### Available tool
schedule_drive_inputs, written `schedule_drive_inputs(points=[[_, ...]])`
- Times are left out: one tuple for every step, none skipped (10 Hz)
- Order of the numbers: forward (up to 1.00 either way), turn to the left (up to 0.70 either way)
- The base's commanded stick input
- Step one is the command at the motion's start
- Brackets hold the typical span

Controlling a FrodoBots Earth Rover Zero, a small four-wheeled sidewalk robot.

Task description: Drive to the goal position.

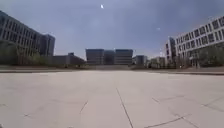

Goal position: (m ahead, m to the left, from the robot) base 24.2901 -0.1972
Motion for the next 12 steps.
schedule_drive_inputs(points=[[0.70,-0.04],[0.70,-0.02],[0.70,0.00],[0.70,0.00],[0.70,0.00],[0.70,0.00],[0.70,0.00],[0.70,0.00],[0.70,0.00],[0.70,0.00],[0.70,0.00],[0.70,0.00]])
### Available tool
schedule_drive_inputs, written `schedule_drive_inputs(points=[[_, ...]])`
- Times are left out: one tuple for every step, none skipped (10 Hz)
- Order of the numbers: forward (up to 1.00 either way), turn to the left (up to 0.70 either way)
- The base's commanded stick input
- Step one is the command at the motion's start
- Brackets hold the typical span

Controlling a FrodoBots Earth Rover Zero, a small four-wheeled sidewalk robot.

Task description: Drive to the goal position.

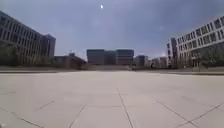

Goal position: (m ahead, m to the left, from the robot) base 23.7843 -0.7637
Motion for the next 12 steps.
schedule_drive_inputs(points=[[0.70,-0.24],[0.70,-0.32],[0.70,-0.35],[0.70,-0.02],[0.70,0.00],[0.70,0.00],[0.70,0.00],[0.70,0.00],[0.70,0.00],[0.70,0.00],[0.70,0.00],[0.70,0.00]])
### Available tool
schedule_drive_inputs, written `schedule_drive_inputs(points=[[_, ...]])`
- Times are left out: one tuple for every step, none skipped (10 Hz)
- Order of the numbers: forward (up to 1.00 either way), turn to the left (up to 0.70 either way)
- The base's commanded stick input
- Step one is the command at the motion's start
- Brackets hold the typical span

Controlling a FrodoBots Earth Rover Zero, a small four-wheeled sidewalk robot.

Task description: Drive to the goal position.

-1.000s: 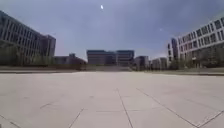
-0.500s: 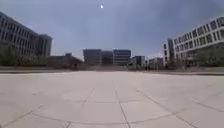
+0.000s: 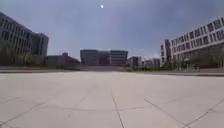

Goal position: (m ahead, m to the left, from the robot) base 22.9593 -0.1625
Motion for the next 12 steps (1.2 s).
schedule_drive_inputs(points=[[0.70,0.00],[0.70,0.00],[0.70,0.00],[0.70,0.00],[0.70,0.00],[0.70,0.00],[0.70,0.00],[0.70,0.00],[0.70,0.00],[0.70,0.00],[0.70,0.00],[0.70,0.00]])
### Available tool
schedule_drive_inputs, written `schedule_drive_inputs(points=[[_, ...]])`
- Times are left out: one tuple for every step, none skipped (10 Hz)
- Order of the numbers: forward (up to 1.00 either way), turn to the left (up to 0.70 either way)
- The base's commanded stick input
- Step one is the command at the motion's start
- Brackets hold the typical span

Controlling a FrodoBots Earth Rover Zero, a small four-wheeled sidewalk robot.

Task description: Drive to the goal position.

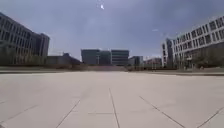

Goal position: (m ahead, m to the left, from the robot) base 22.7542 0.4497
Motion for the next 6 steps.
schedule_drive_inputs(points=[[0.70,0.00],[0.70,0.00],[0.70,0.00],[0.70,0.00],[0.70,0.00],[0.70,0.00]])
